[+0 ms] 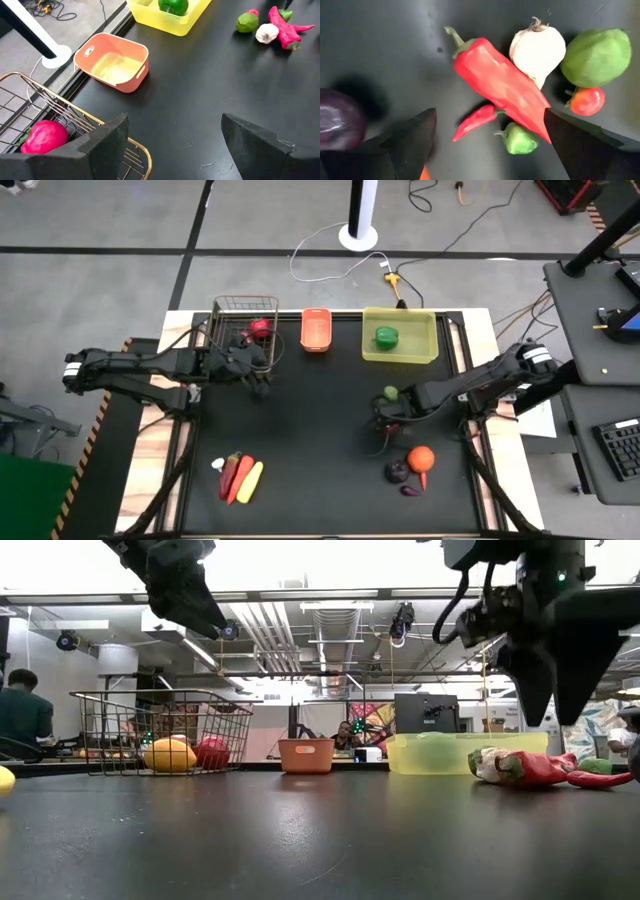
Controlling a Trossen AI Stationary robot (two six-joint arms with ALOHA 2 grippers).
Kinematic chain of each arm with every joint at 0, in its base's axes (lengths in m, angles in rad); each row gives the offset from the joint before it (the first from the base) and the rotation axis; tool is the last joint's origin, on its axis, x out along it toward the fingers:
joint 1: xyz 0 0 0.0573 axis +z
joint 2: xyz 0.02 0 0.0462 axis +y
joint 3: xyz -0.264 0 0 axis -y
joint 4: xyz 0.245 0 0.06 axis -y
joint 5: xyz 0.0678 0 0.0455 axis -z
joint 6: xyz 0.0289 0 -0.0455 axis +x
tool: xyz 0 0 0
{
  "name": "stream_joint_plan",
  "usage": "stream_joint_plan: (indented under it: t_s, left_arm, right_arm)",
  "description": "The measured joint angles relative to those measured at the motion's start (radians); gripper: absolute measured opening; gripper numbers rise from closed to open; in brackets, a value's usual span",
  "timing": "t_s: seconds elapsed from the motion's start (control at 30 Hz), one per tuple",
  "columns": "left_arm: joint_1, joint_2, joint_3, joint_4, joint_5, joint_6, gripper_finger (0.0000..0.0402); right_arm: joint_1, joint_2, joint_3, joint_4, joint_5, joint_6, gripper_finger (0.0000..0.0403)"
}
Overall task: Sort produce into baskets
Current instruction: Put the long red chili pepper into the yellow bin
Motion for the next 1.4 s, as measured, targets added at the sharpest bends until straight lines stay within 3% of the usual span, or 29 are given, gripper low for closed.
stream_joint_plan:
  t_s: [0.3,0.53,0.87,1.4]
  left_arm:
    - [0.0,0.0,0.0,0.0,0.0,0.001,0.0297]
    - [0.0,0.0,0.0,0.0,0.0,0.001,0.0297]
    - [0.0,0.0,0.0,0.0,0.0,0.001,0.0297]
    - [0.0,0.0,0.0,0.001,0.0,0.001,0.0297]
  right_arm:
    - [0.004,0.034,-0.001,0.003,0.006,-0.028,0.0359]
    - [0.004,-0.082,-0.001,-0.022,0.032,0.015,0.0359]
    - [0.004,-0.243,-0.002,-0.09,0.148,0.083,0.0359]
    - [0.022,-0.047,-0.063,0.017,0.149,-0.068,0.0359]
